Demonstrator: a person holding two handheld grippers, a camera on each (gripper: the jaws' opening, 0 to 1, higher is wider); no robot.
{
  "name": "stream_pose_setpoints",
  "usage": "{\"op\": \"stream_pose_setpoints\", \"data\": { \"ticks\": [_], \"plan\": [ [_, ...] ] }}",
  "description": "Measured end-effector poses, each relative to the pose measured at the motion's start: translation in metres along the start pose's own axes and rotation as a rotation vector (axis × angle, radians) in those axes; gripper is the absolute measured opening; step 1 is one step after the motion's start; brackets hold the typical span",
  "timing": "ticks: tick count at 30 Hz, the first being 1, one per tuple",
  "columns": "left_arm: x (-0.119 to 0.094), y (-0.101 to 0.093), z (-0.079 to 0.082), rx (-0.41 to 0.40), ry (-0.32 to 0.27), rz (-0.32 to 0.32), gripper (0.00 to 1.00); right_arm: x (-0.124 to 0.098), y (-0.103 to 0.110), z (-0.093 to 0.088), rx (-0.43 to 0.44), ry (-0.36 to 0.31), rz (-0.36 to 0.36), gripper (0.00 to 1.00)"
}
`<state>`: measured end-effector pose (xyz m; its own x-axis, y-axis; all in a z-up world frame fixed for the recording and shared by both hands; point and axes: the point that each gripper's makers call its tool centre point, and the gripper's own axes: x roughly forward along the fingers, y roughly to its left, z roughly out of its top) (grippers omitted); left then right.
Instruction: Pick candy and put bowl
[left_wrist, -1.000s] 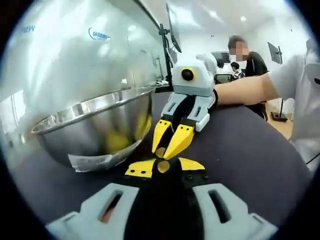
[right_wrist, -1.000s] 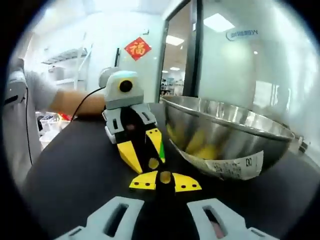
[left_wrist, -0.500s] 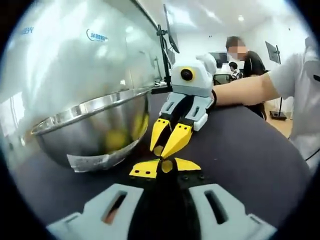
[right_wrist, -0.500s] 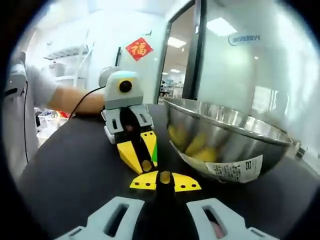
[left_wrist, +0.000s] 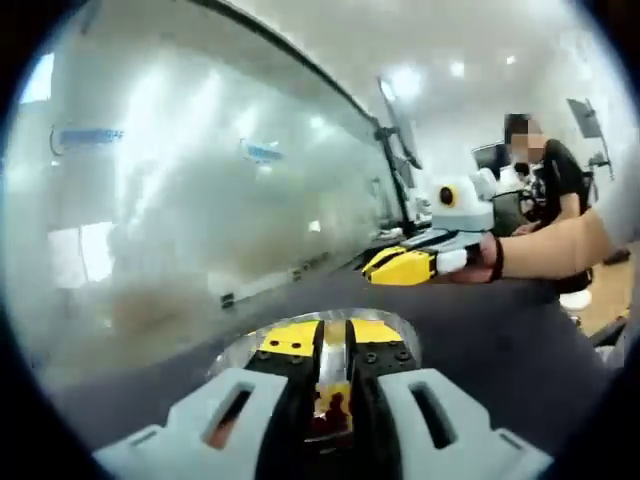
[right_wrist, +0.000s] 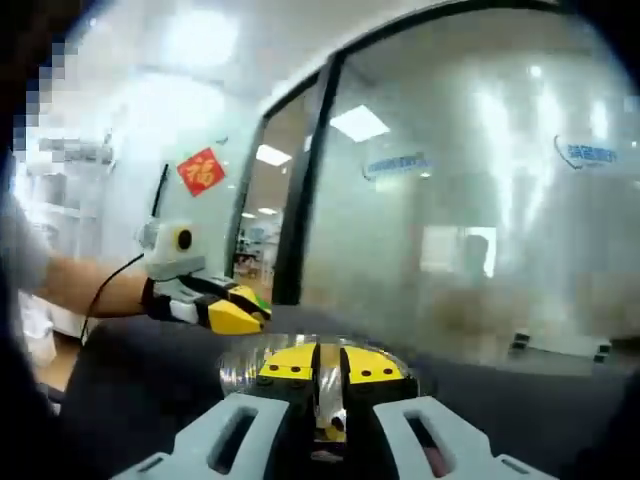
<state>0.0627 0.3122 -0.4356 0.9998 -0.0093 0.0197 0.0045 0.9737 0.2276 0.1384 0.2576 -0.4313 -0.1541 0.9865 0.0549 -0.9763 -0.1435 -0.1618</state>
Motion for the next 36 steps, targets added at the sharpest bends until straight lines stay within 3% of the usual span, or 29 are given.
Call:
{"op": "stream_pose_setpoints", "data": {
  "ticks": [3, 5, 7, 9, 10, 11, 12, 13, 17, 18, 21, 23, 24, 25, 26, 27, 28, 29, 30, 31, 33, 35, 36],
  "plan": [
    [0.001, 0.001, 0.002, 0.008, -0.018, 0.007, 0.03, 0.004, -0.001, 0.004, 0.002, -0.01, -0.011, 0.05],
    [0.002, 0.003, 0.002, 0.004, -0.021, 0.021, 0.03, 0.007, -0.004, 0.006, -0.04, -0.016, -0.037, 0.05],
    [0.002, 0.005, 0.001, 0.013, -0.027, 0.03, 0.05, 0.011, 0.0, -0.001, -0.048, 0.005, -0.01, 0.07],
    [0.003, 0.006, -0.002, -0.03, -0.027, 0.032, 0.2, 0.017, 0.005, -0.014, -0.024, 0.052, 0.007, 0.28],
    [0.003, 0.002, -0.002, -0.027, -0.032, 0.01, 0.33, 0.015, 0.008, -0.016, -0.025, 0.06, 0.011, 0.33],
    [0.001, -0.001, -0.001, -0.031, -0.04, -0.008, 0.34, 0.012, 0.009, -0.015, -0.029, 0.054, 0.008, 0.25],
    [0.0, -0.001, -0.002, -0.027, -0.037, -0.006, 0.29, 0.009, 0.009, -0.013, -0.033, 0.043, 0.003, 0.17],
    [-0.001, -0.001, -0.002, -0.023, -0.037, 0.0, 0.21, 0.008, 0.009, -0.009, -0.023, 0.032, 0.006, 0.16],
    [-0.009, -0.007, 0.001, -0.04, -0.047, -0.026, 0.23, -0.008, 0.01, 0.003, 0.042, -0.023, 0.028, 0.17],
    [-0.016, -0.018, 0.001, -0.051, -0.055, -0.068, 0.23, -0.016, 0.01, 0.001, 0.043, -0.027, 0.026, 0.17],
    [-0.041, -0.053, -0.024, -0.027, 0.0, -0.188, 0.24, -0.043, 0.013, -0.024, 0.026, 0.026, 0.034, 0.17],
    [-0.056, -0.072, -0.056, -0.025, 0.069, -0.239, 0.24, -0.062, 0.017, -0.057, 0.005, 0.102, 0.028, 0.16],
    [-0.058, -0.074, -0.056, -0.041, 0.027, -0.233, 0.24, -0.068, 0.021, -0.072, 0.031, 0.113, 0.017, 0.14],
    [-0.063, -0.087, -0.076, -0.097, 0.094, -0.281, 0.24, -0.071, 0.029, -0.091, 0.059, 0.162, 0.035, 0.14],
    [-0.063, -0.091, -0.086, -0.092, 0.122, -0.288, 0.23, -0.074, 0.04, -0.112, 0.065, 0.238, 0.073, 0.14],
    [-0.062, -0.094, -0.094, 0.012, 0.128, -0.307, 0.23, -0.073, 0.05, -0.123, -0.023, 0.297, 0.108, 0.14],
    [-0.06, -0.097, -0.1, 0.12, 0.155, -0.321, 0.23, -0.07, 0.053, -0.119, -0.096, 0.305, 0.116, 0.14],
    [-0.056, -0.097, -0.098, 0.106, 0.158, -0.305, 0.23, -0.065, 0.058, -0.11, -0.069, 0.256, 0.119, 0.14],
    [-0.053, -0.098, -0.088, 0.02, 0.103, -0.297, 0.23, -0.061, 0.071, -0.106, 0.01, 0.25, 0.17, 0.15],
    [-0.052, -0.098, -0.083, -0.037, 0.088, -0.306, 0.23, -0.058, 0.078, -0.11, 0.043, 0.276, 0.192, 0.15],
    [-0.052, -0.095, -0.091, 0.003, 0.118, -0.303, 0.23, -0.049, 0.074, -0.12, -0.036, 0.298, 0.164, 0.15],
    [-0.054, -0.096, -0.102, 0.012, 0.154, -0.304, 0.23, -0.045, 0.079, -0.139, -0.054, 0.378, 0.186, 0.15],
    [-0.055, -0.098, -0.104, 0.03, 0.164, -0.311, 0.23, -0.043, 0.08, -0.139, -0.062, 0.376, 0.186, 0.15]
  ]
}}
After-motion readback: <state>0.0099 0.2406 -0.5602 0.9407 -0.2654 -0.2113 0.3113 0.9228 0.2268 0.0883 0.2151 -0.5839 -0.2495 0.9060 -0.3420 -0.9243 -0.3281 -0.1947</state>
